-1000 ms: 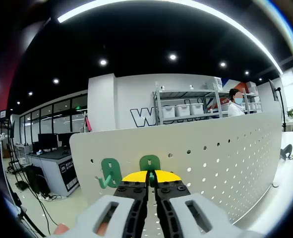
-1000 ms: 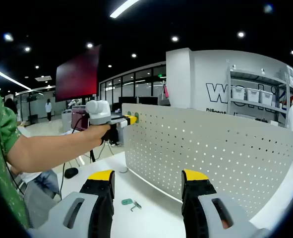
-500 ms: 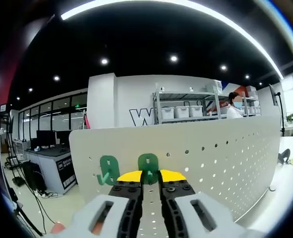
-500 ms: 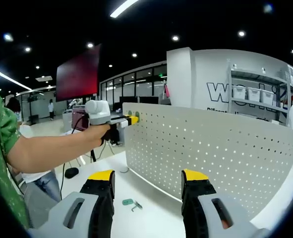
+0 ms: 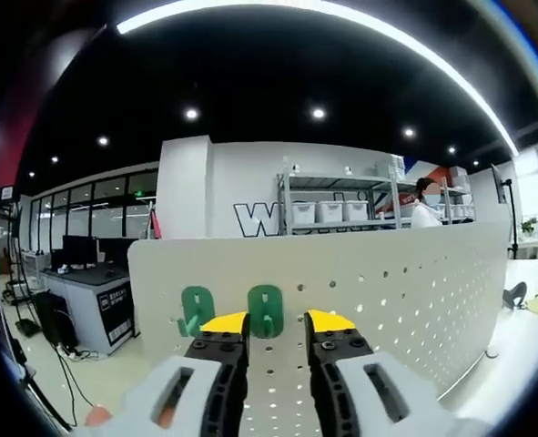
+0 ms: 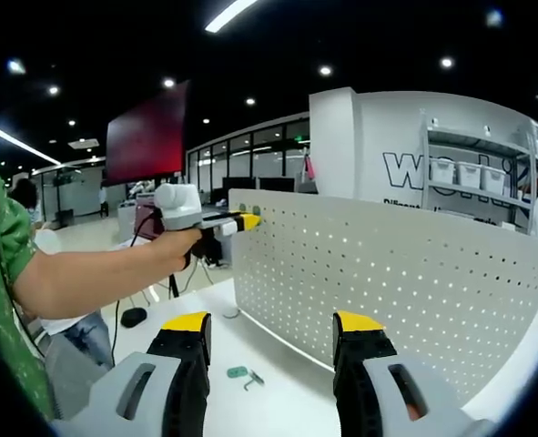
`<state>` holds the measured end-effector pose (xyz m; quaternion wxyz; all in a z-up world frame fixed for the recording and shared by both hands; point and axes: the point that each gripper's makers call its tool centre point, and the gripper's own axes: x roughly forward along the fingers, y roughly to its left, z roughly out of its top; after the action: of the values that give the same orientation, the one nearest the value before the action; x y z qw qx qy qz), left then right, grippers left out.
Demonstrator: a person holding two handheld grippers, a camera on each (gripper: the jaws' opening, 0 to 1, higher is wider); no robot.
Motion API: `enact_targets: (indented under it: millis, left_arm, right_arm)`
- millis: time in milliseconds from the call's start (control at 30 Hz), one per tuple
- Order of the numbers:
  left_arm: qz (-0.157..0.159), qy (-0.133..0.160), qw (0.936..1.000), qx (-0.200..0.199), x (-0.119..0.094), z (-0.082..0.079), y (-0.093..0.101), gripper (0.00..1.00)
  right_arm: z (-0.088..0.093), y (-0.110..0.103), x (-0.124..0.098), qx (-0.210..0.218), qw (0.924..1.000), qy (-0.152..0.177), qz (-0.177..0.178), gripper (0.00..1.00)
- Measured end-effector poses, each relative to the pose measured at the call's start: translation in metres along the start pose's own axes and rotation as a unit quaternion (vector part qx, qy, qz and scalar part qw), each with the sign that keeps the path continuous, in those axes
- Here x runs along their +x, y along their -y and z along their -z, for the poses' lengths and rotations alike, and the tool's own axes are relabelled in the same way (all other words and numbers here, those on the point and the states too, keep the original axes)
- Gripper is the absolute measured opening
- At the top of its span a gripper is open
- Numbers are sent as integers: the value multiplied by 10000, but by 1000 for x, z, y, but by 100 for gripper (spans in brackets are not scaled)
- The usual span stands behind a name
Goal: Insert the hook assembly into the mounting plate slot until the hook locks in place.
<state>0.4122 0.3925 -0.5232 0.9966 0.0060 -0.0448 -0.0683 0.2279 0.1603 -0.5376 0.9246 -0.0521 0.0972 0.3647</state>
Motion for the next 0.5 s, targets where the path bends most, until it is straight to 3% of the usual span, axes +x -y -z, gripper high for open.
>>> enact_targets:
  millis: [500]
  left_arm:
    - [177, -22, 9998, -62, -15, -1, 11, 32]
  right_arm:
    - [-4, -6, 2, -29, 9999, 56, -101, 55]
